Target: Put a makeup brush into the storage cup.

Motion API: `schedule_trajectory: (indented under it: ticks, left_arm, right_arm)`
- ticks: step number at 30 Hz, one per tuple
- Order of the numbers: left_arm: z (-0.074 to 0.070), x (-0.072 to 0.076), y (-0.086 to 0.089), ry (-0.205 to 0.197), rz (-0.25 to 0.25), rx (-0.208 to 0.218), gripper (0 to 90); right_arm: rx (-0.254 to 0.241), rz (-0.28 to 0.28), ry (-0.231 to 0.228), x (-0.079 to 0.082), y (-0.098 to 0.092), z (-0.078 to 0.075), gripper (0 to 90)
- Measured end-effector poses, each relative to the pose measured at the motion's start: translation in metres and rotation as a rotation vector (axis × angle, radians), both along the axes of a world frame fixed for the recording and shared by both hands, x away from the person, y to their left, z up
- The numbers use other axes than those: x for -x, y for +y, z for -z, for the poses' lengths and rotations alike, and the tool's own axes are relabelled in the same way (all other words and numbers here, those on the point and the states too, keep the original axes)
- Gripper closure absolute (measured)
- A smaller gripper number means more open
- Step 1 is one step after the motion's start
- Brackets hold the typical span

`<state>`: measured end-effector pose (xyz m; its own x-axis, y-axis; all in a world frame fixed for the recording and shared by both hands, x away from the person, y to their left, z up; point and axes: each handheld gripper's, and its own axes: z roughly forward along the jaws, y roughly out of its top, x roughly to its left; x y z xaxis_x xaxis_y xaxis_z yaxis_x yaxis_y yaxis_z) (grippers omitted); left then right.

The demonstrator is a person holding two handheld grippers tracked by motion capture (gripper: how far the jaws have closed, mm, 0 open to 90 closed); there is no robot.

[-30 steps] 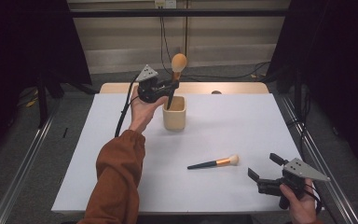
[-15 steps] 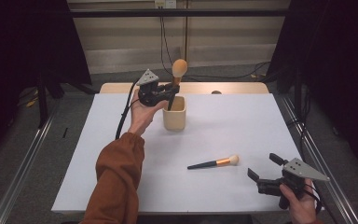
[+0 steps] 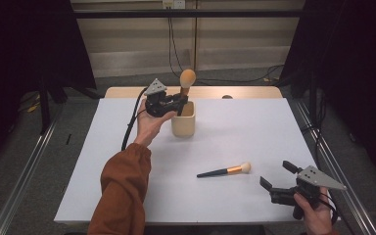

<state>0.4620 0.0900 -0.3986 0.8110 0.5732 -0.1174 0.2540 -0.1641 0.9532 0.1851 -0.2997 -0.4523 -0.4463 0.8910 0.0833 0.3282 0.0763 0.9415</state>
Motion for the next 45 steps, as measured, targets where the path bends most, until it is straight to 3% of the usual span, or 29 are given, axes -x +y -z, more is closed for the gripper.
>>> schedule_trajectory:
  ticks: [7,19,24,31,36,45]
  left_arm:
    - [0.008,0.002,0.003,0.011,-0.025,-0.029,71.2]
    - [0.016,0.003,0.003,0.021,-0.037,-0.033,71.1]
    - [0.018,0.003,0.002,0.012,-0.05,-0.067,71.0]
    - [0.019,0.002,0.003,0.019,-0.056,-0.066,70.7]
    - [0.023,0.002,0.005,0.042,-0.058,-0.079,70.0]
    - [0.019,0.005,0.011,0.029,-0.086,-0.072,49.1]
  right_arm:
    - [0.003,0.0,0.0,0.0,0.001,0.0,0.0]
    - [0.005,-0.001,0.003,0.0,0.001,0.0,0.0]
    - [0.006,-0.003,0.002,0.0,0.001,0.0,0.0]
    - [0.007,-0.005,0.006,-0.001,0.0,0.001,0.0]
    - [0.009,-0.003,0.006,-0.001,0.0,0.001,0.0]
    - [0.005,-0.006,0.007,-0.001,0.0,0.001,0.0]
